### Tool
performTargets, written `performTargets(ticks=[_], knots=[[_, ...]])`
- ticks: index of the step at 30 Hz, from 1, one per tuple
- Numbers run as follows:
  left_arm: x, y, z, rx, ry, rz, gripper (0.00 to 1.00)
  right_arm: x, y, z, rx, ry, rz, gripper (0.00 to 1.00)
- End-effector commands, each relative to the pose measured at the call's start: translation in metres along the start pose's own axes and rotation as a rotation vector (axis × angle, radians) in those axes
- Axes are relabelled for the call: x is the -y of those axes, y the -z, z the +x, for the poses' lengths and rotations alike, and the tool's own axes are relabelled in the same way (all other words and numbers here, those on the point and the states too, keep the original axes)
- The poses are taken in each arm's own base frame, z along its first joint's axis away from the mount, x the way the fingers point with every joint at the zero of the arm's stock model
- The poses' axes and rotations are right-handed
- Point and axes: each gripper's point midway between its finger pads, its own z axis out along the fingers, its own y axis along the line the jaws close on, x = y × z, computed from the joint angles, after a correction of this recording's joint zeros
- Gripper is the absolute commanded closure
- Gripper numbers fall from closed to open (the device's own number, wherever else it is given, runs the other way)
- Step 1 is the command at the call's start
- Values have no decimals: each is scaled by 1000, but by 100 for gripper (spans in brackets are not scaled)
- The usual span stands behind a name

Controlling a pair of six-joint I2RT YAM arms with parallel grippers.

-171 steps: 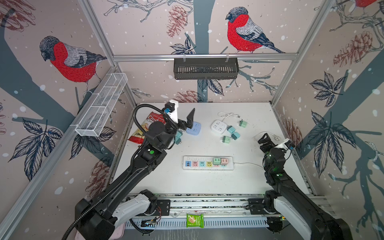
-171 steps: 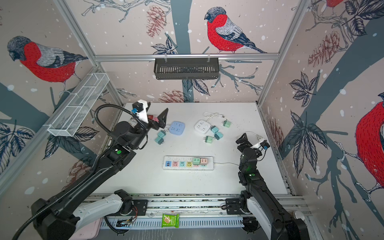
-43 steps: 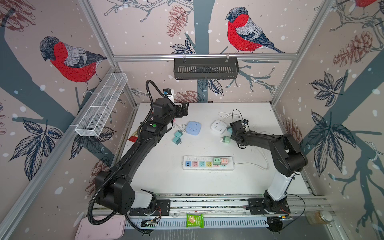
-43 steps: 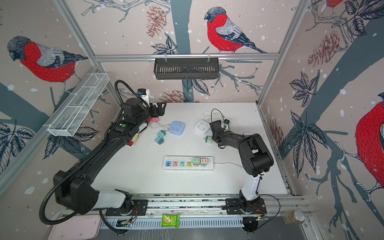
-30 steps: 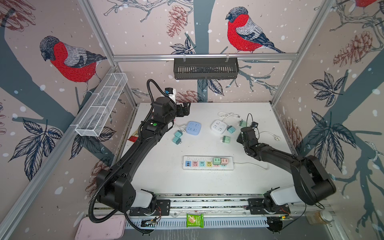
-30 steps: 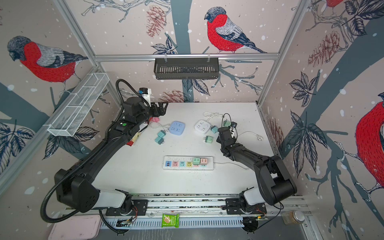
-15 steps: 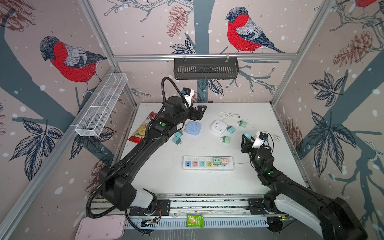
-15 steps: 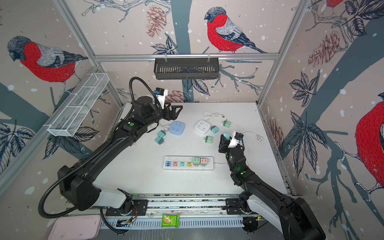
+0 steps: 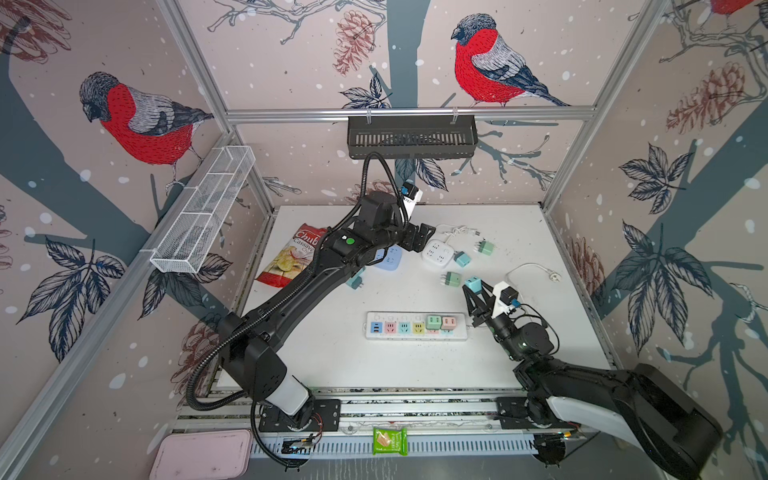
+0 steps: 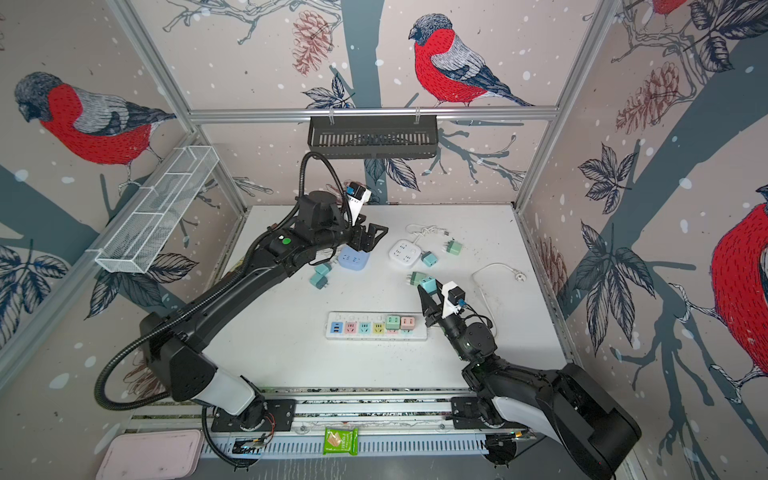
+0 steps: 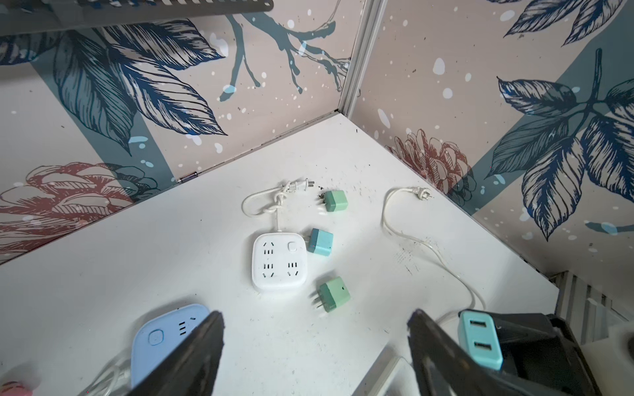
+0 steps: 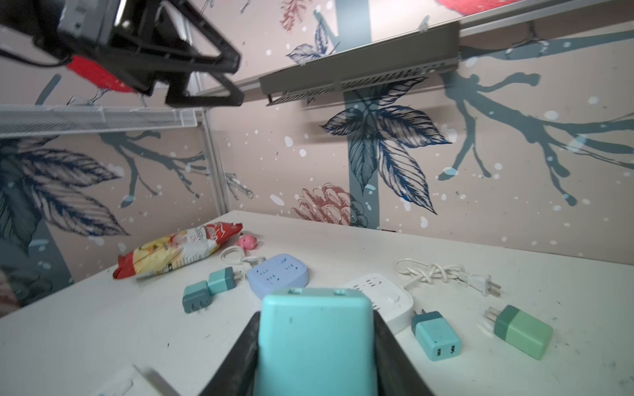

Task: Insert the plug
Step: 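Grasp the teal adapter with the left gripper from the right gripper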

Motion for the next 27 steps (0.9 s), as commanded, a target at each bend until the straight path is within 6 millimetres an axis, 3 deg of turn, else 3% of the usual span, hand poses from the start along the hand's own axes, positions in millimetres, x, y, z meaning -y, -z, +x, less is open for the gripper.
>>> performTargets(ticks=[1, 6, 10, 20, 27], knots=[[11, -7, 16, -78, -58, 27, 18, -19, -2, -17, 81, 149, -60, 99], [24, -11, 18, -97, -50, 96, 19, -22, 10, -21, 137, 201, -49, 99], [46, -14, 24, -132, -40, 217, 21, -22, 10, -23, 149, 205, -47, 99], [101, -46, 72, -346, -47, 349, 27, -12, 22, -23, 165, 245, 13, 99], [123, -57, 98, -439, -73, 368, 28, -11, 28, -26, 179, 242, 16, 99]])
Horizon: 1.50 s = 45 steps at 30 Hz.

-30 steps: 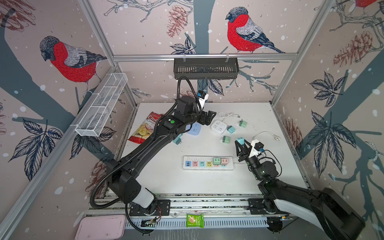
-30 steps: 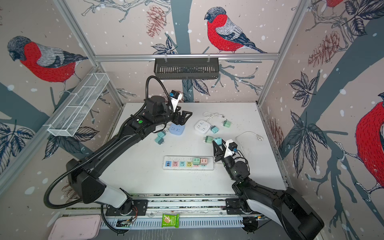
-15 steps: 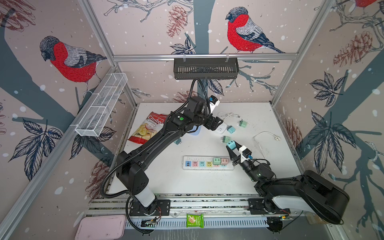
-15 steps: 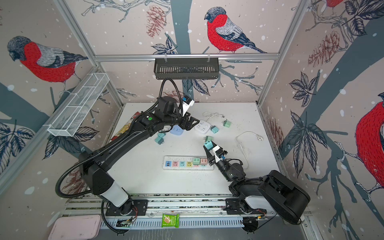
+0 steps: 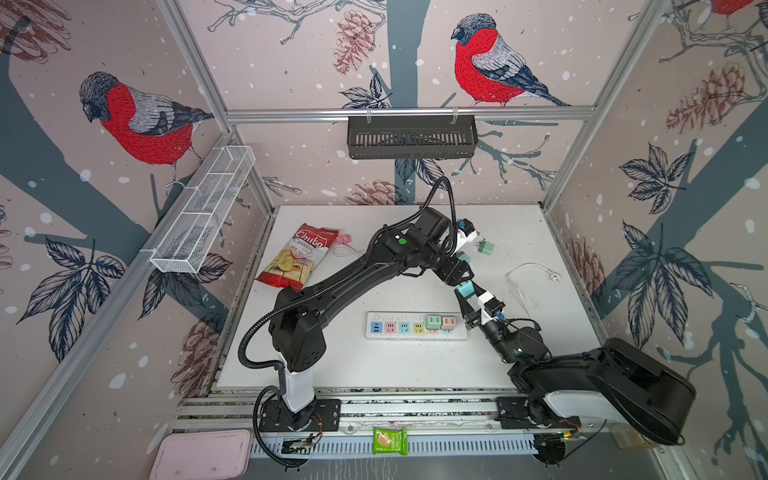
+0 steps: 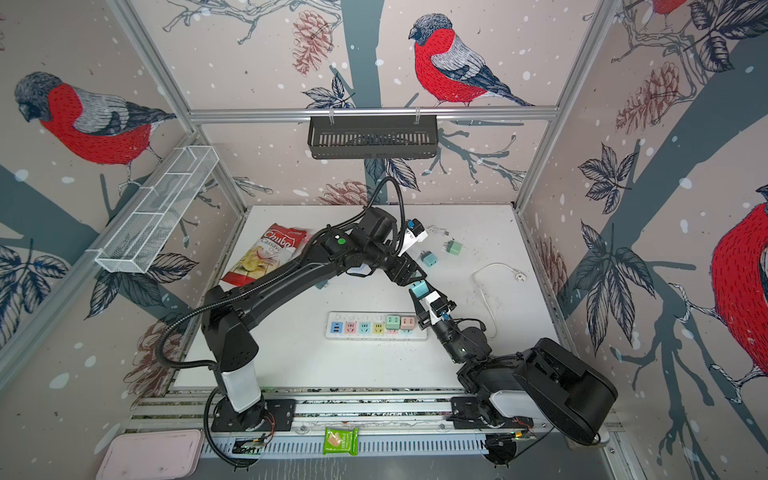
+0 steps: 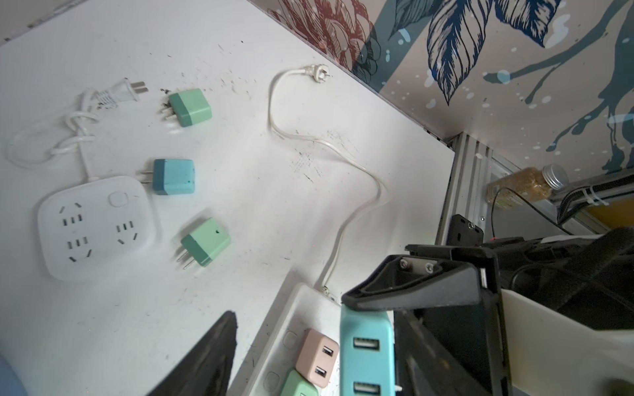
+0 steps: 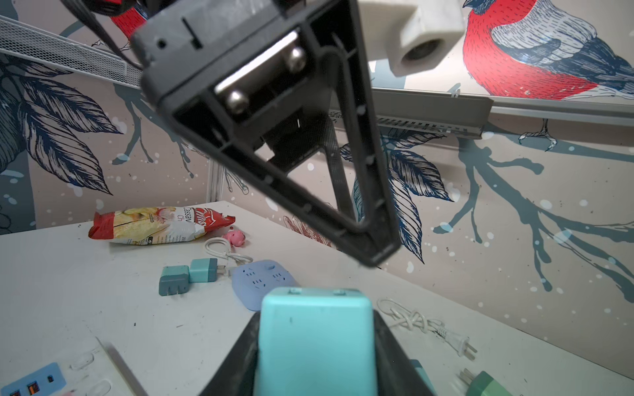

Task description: Insert the plug

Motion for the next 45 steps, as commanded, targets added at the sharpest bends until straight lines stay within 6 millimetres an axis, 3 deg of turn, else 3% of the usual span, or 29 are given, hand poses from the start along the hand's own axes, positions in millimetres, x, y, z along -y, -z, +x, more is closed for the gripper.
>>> performTargets(ticks=[1, 15, 25, 31, 34, 36, 37, 38, 39, 41, 45], knots=[[5, -5, 12, -60, 3, 22, 29, 11, 30, -20, 105, 0, 44, 99], [28, -15, 20, -101, -11, 98, 31, 15, 36, -21, 101, 23, 58, 99], [31, -18, 22, -109, -6, 119, 52, 14, 34, -19, 91, 34, 57, 99], [29, -23, 25, -125, 2, 123, 72, 17, 33, -18, 82, 35, 73, 97], [29, -24, 25, -126, 1, 121, 81, 19, 33, -17, 75, 28, 89, 73], [27, -22, 23, -118, -4, 111, 87, 22, 33, -16, 73, 23, 104, 65], [28, -21, 22, -115, -8, 106, 89, 23, 33, -17, 73, 21, 109, 50], [27, -19, 20, -108, -14, 99, 92, 24, 33, -16, 70, 21, 113, 18], [26, -17, 18, -99, -19, 90, 94, 25, 33, -16, 69, 20, 119, 0], [25, -13, 15, -82, -31, 71, 99, 25, 32, -15, 63, 19, 120, 0], [18, -1, 6, -38, -35, 51, 100, 26, 31, -15, 60, 12, 129, 0]])
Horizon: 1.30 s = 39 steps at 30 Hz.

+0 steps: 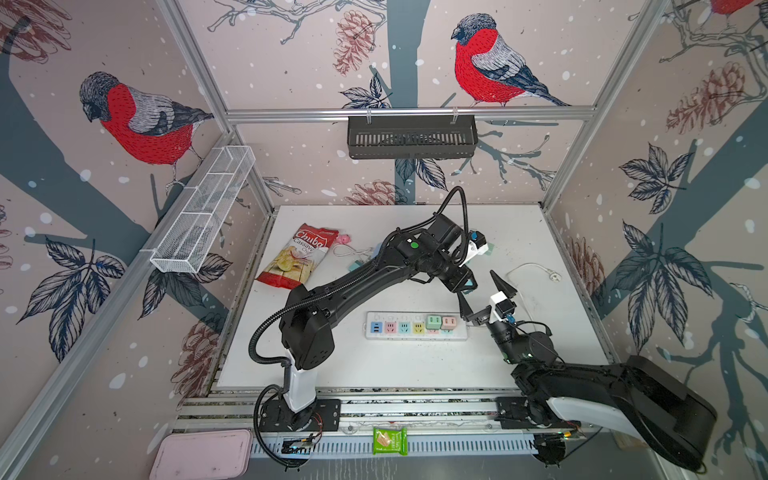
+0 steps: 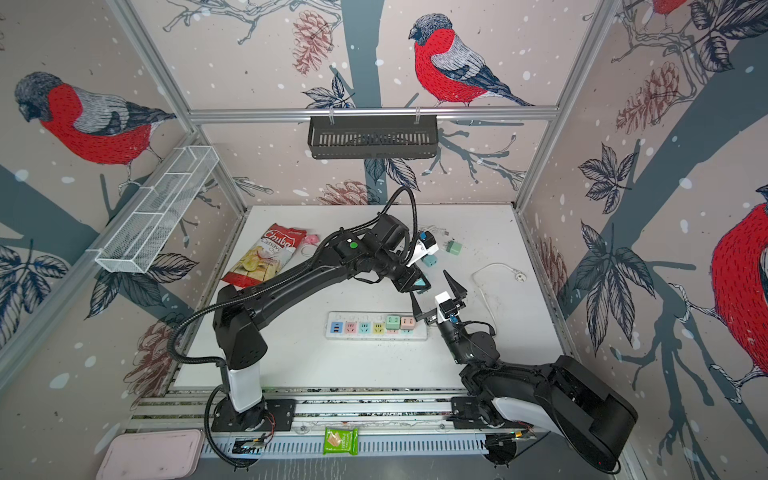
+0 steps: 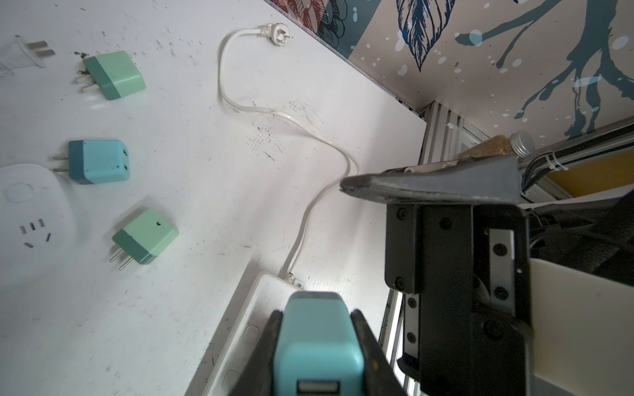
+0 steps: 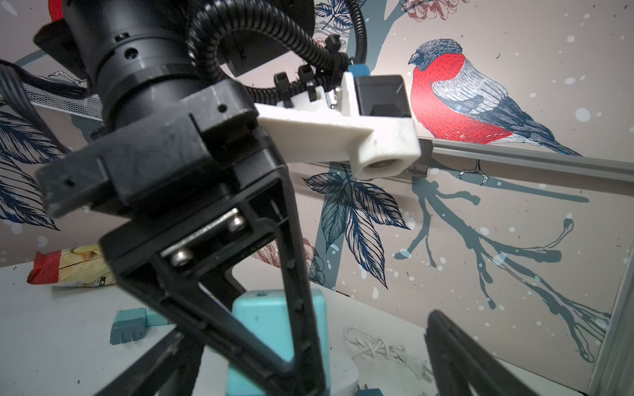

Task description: Insert the plug

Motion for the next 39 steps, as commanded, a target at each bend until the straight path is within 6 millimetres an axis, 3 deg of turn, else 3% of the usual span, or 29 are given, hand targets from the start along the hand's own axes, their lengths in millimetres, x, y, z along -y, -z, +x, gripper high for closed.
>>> performTargets(ticks=[1, 5, 7, 10, 15, 21, 24, 26, 30, 33, 39], knots=[[-11, 16, -8, 45, -19, -27, 100, 6, 26, 17, -37, -14, 22, 0], [-54, 49, -23, 155, 54, -120, 100, 10, 26, 17, -41, -21, 44, 0], [-81, 69, -25, 187, 45, -287, 100, 13, 26, 17, -43, -24, 57, 0], [-101, 90, -23, 211, -27, -455, 100, 18, 26, 18, -50, -28, 85, 0], [-101, 109, -25, 258, -122, -477, 100, 23, 27, 20, -59, -34, 112, 0], [-115, 131, 2, 156, -290, -654, 100, 35, 28, 22, -66, -38, 169, 0], [-97, 126, 44, -23, -497, -596, 100, 42, 28, 25, -76, -48, 190, 0], [-104, 129, 76, -128, -568, -657, 100, 47, 28, 29, -87, -59, 209, 0], [-121, 145, 114, -219, -630, -813, 100, 69, 29, 40, -130, -92, 332, 0], [-118, 136, 142, -265, -709, -731, 100, 74, 35, 39, -123, -111, 355, 0], [-84, 115, 134, -167, -678, -446, 100, 95, 33, 51, -212, -181, 460, 0]])
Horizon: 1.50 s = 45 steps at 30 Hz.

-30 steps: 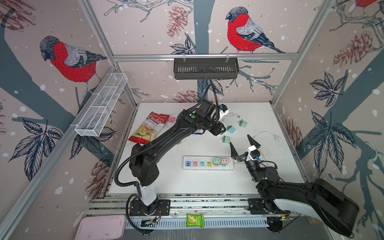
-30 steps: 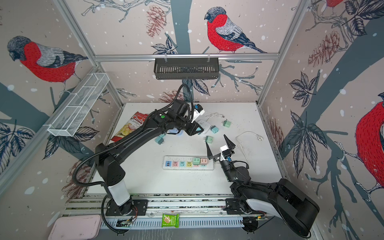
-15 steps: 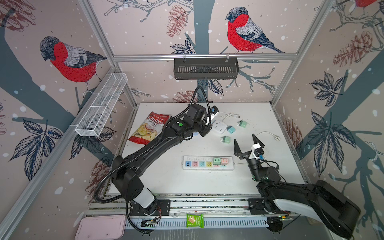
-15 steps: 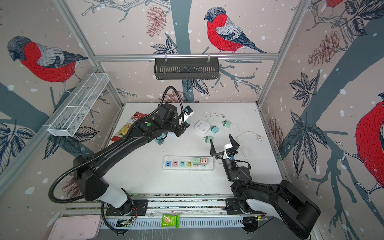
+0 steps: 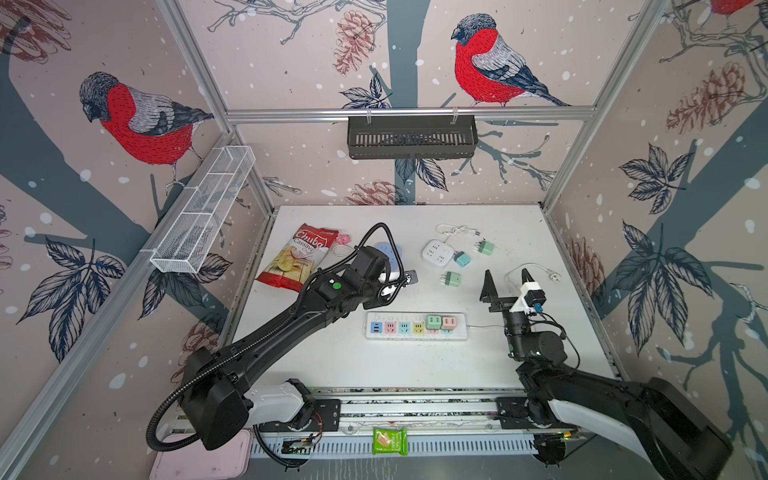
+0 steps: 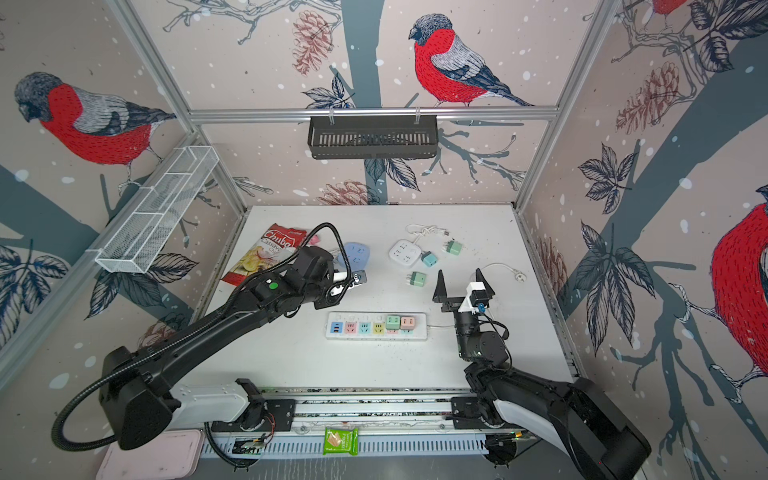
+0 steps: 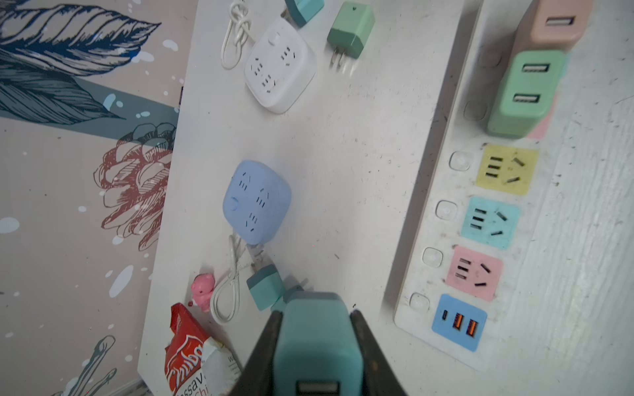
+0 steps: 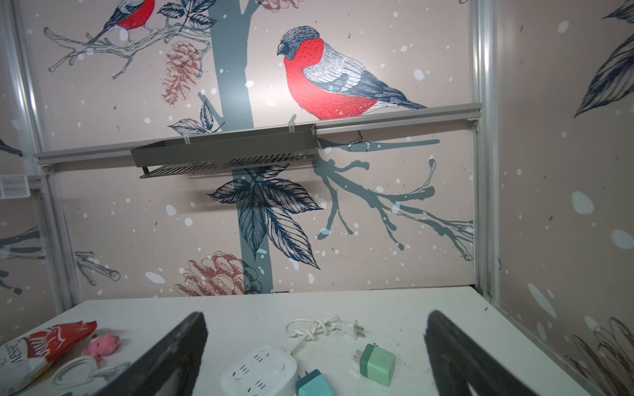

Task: Insert the plug
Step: 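Carry the teal adapter with the left gripper over the yellow socket of the strip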

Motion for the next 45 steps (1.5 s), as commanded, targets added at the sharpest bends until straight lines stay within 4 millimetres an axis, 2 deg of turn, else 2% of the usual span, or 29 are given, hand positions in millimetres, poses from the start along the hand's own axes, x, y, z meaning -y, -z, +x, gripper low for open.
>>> performTargets(ticks=[1, 4, 10, 15, 24, 33, 40, 45], knots=[[20, 0, -17, 94, -32, 134, 100, 25, 8, 46, -181, -20, 95, 0], [20, -5, -16, 95, -32, 123, 100, 52, 16, 45, -156, -102, 185, 0], [49, -14, -30, 122, -67, 230, 100, 75, 27, 44, -122, -175, 243, 0], [76, -31, -35, 97, -87, 324, 100, 77, 27, 45, -120, -196, 224, 0], [106, -61, -40, 49, -94, 426, 100, 79, 25, 47, -132, -208, 229, 0], [130, -72, -48, 47, -73, 535, 100, 81, 25, 49, -135, -217, 231, 0], [129, -72, -48, 53, -73, 501, 100, 84, 24, 49, -132, -228, 239, 0], [131, -71, -45, 58, 1, 482, 100, 89, 21, 52, -146, -242, 265, 0]])
